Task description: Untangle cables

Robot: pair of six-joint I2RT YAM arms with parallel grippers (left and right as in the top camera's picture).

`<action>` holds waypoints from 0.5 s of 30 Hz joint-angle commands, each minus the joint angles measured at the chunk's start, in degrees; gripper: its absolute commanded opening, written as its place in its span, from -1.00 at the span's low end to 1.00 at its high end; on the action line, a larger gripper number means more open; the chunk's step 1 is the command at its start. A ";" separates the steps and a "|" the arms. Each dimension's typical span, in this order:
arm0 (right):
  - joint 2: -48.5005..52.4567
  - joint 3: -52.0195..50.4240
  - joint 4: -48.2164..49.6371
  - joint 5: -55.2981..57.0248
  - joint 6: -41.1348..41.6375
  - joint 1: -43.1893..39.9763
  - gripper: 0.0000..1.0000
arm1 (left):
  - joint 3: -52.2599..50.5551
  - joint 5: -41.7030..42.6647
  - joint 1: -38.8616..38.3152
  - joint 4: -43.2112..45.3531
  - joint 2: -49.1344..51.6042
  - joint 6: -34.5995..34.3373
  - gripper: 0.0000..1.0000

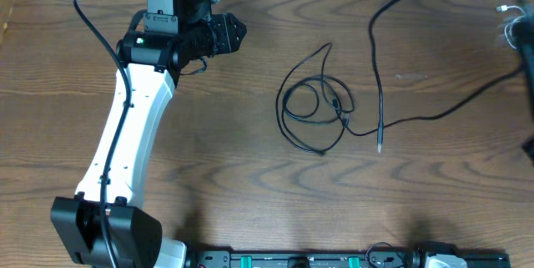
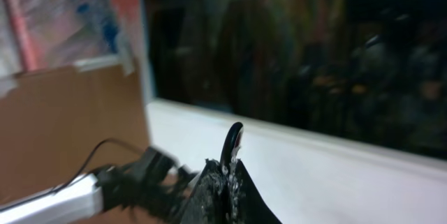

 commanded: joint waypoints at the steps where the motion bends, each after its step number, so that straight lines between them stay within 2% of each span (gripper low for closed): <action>1: 0.17 1.92 0.20 10.05 -0.33 -0.20 -0.98 | 0.37 -0.33 -0.02 -0.04 -0.42 0.72 -0.06; 4: 1.33 1.84 -5.29 5.97 0.28 -0.20 -0.98 | 0.37 -0.33 -0.04 -0.07 -0.35 1.01 -0.02; 9: 9.62 0.76 -22.32 -2.82 1.16 -0.17 -0.98 | 0.37 -0.33 -0.09 -0.11 -0.31 0.98 -0.02; 12: 15.39 -0.11 -24.06 -10.23 0.04 0.48 -0.98 | 0.37 -0.33 -0.09 -0.15 -0.31 0.98 -0.03; 15: 21.44 -0.15 -24.94 -12.09 -1.88 3.69 -0.98 | 0.37 -0.33 -0.09 -0.55 -0.31 0.98 -0.03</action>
